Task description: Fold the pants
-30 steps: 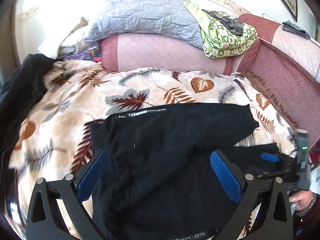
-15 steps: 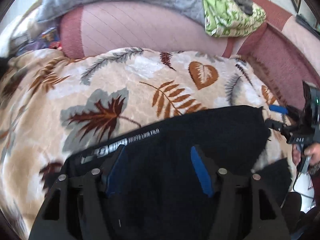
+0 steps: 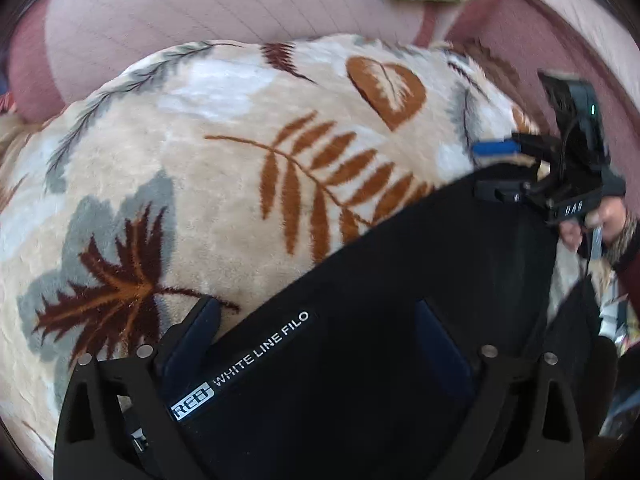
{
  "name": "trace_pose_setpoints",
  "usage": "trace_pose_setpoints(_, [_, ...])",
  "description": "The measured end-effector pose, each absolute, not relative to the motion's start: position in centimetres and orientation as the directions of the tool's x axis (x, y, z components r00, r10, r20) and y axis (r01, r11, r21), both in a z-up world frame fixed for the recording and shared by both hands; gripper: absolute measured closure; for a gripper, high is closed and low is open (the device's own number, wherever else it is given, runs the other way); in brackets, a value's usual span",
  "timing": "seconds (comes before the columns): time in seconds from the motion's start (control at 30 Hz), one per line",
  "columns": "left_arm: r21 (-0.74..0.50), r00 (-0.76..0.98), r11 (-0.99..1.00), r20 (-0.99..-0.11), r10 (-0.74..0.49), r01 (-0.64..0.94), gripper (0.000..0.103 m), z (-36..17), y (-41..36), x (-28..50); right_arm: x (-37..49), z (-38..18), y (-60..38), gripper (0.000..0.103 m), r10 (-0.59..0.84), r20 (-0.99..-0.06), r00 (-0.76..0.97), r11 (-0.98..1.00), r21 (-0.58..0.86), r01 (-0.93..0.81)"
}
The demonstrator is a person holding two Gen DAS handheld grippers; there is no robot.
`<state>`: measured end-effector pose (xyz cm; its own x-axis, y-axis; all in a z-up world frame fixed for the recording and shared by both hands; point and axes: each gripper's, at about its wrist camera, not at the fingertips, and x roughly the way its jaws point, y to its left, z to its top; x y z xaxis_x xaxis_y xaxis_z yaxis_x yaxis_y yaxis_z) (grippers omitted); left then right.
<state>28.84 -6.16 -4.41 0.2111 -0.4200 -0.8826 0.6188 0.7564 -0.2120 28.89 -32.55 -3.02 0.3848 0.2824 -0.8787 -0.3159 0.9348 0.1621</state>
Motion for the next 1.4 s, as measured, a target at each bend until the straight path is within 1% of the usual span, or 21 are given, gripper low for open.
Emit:
trace_pose_setpoints(0.03, [-0.176,0.225,0.755,-0.890,-0.396,0.631,0.010,-4.4,-6.4,28.5,28.8,-3.1,-32.2,0.011,0.283,-0.878,0.386,0.931,0.154,-0.331])
trace_pose_setpoints(0.07, [-0.144,0.243,0.760,-0.896,-0.373,0.634,0.027,-4.4,-6.6,28.3,28.8,-3.2,-32.0,0.011,0.285,-0.879,0.382,0.927,0.151,-0.343])
trace_pose_setpoints(0.1, [-0.087,0.282,0.771,-0.900,-0.333,0.631,0.037,-4.3,-6.7,28.0,28.7,-3.2,-31.7,0.011,0.283,-0.882,0.377,0.922,0.143,-0.359])
trace_pose_setpoints(0.13, [-0.096,0.285,0.772,-0.895,-0.344,0.629,0.059,-3.9,-6.4,27.9,28.5,-3.3,-31.4,0.015,0.277,-0.885,0.374,0.919,0.130,-0.373])
trace_pose_setpoints(0.17, [-0.137,0.263,0.768,-0.890,-0.373,0.626,0.074,-3.7,-6.0,28.0,28.4,-3.3,-31.1,0.025,0.272,-0.888,0.371,0.916,0.120,-0.383])
trace_pose_setpoints(0.2, [-0.178,0.240,0.763,-0.884,-0.401,0.621,0.079,-3.5,-5.7,28.1,28.1,-3.2,-30.8,0.031,0.263,-0.891,0.371,0.912,0.105,-0.396])
trace_pose_setpoints(0.23, [-0.191,0.233,0.761,-0.882,-0.411,0.620,0.082,-3.3,-5.6,27.9,27.8,-3.1,-30.5,0.045,0.254,-0.892,0.373,0.908,0.088,-0.409])
trace_pose_setpoints(0.27, [-0.174,0.242,0.761,-0.884,-0.400,0.625,0.084,-3.3,-5.7,27.7,27.6,-2.9,-30.3,0.068,0.267,-0.891,0.366,0.902,0.098,-0.421])
trace_pose_setpoints(0.3, [-0.150,0.255,0.761,-0.887,-0.386,0.631,0.085,-3.2,-6.0,27.4,27.4,-2.7,-30.3,0.078,0.282,-0.891,0.356,0.899,0.116,-0.423])
trace_pose_setpoints(0.33, [-0.135,0.267,0.763,-0.887,-0.378,0.632,0.088,-3.0,-6.3,27.1,27.3,-2.6,-30.3,0.093,0.295,-0.890,0.347,0.896,0.132,-0.424])
trace_pose_setpoints(0.37, [-0.132,0.276,0.767,-0.884,-0.378,0.627,0.090,-2.8,-6.4,26.9,27.2,-2.5,-30.2,0.095,0.300,-0.890,0.342,0.896,0.139,-0.423])
trace_pose_setpoints(0.5, [-0.123,0.316,0.781,-0.867,-0.385,0.612,0.091,-0.7,-6.0,25.3,26.1,-1.4,-29.4,0.097,0.269,-0.892,0.363,0.904,0.105,-0.414])
trace_pose_setpoints(0.63, [-0.141,0.351,0.794,-0.842,-0.411,0.591,0.091,1.9,-5.0,22.4,23.5,1.6,-29.1,0.098,0.276,-0.871,0.406,0.910,0.101,-0.402])
trace_pose_setpoints(0.77, [-0.167,0.387,0.807,-0.810,-0.440,0.567,0.091,4.1,-3.4,17.3,18.9,5.0,-28.5,0.098,0.301,-0.846,0.441,0.910,0.117,-0.397])
trace_pose_setpoints(0.93, [-0.234,0.425,0.826,-0.767,-0.481,0.512,0.091,5.3,-0.7,9.5,11.7,7.0,-26.8,0.098,0.333,-0.835,0.437,0.897,0.137,-0.421])
trace_pose_setpoints(1.07, [-0.288,0.421,0.840,-0.762,-0.491,0.459,0.088,3.8,0.6,3.5,6.1,5.9,-25.9,0.098,0.358,-0.846,0.394,0.890,0.181,-0.419])
trace_pose_setpoints(1.17, [-0.311,0.380,0.854,-0.793,-0.475,0.417,0.086,1.5,1.0,-0.5,2.6,3.6,-25.5,0.097,0.365,-0.862,0.352,0.892,0.215,-0.399])
trace_pose_setpoints(1.23, [-0.346,0.355,0.856,-0.800,-0.483,0.385,0.086,0.6,1.6,-2.2,0.6,1.6,-25.7,0.097,0.368,-0.871,0.327,0.898,0.242,-0.367])
trace_pose_setpoints(1.3, [-0.393,0.358,0.850,-0.783,-0.509,0.350,0.086,0.9,2.9,-3.6,-0.8,0.3,-26.1,0.095,0.349,-0.883,0.315,0.913,0.244,-0.328])
trace_pose_setpoints(1.4, [-0.414,0.401,0.855,-0.758,-0.514,0.313,0.083,2.3,4.9,-4.7,-2.6,-0.1,-27.0,0.086,0.335,-0.890,0.310,0.925,0.248,-0.289])
